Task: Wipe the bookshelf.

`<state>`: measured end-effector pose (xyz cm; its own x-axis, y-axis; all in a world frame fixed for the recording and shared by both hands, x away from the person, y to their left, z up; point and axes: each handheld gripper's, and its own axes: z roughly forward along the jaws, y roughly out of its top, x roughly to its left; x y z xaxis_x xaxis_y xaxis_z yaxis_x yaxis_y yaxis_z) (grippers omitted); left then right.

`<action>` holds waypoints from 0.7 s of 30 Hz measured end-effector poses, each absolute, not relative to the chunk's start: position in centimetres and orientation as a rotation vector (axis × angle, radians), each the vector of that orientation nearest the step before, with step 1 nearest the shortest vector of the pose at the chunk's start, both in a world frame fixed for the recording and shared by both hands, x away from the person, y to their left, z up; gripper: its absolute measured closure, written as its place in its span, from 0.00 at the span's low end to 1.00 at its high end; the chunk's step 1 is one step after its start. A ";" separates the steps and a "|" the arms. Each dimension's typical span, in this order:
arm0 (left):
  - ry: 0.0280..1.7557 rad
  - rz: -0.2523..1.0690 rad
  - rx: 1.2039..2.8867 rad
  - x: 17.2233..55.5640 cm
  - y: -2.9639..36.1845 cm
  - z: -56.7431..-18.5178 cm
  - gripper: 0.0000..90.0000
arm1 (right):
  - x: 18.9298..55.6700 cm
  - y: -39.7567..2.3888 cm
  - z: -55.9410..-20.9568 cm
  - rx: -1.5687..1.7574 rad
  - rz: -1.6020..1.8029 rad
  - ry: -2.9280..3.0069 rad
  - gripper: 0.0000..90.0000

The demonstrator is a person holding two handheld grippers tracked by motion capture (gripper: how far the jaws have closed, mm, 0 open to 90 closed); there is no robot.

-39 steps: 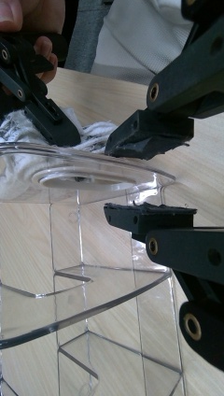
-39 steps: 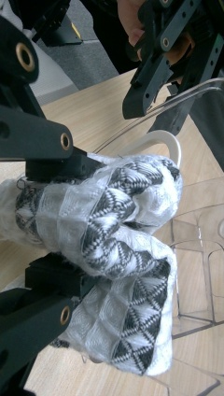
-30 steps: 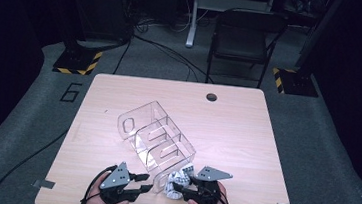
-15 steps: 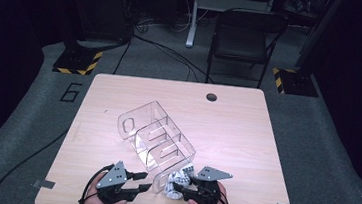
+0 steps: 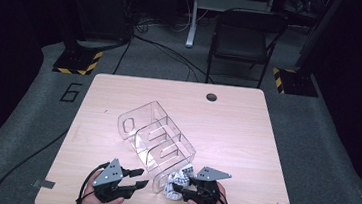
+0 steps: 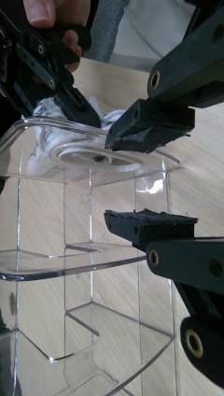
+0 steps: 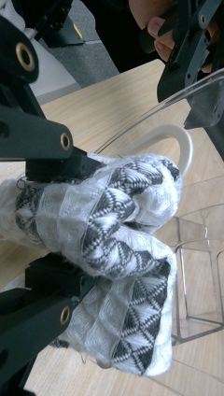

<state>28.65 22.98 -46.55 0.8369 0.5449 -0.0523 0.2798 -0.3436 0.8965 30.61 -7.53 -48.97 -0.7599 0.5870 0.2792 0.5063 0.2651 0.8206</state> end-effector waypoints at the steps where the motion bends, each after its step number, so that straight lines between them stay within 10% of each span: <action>1: 0.611 0.318 1.950 28.7 22.9 -46.6 0.64 | 30.6 -7.5 -49.0 1.050 1.530 2.435 0.65; 21: 0.600 0.317 1.966 28.6 22.5 -46.9 0.64 | 30.5 -7.2 -49.4 1.055 1.521 2.453 0.65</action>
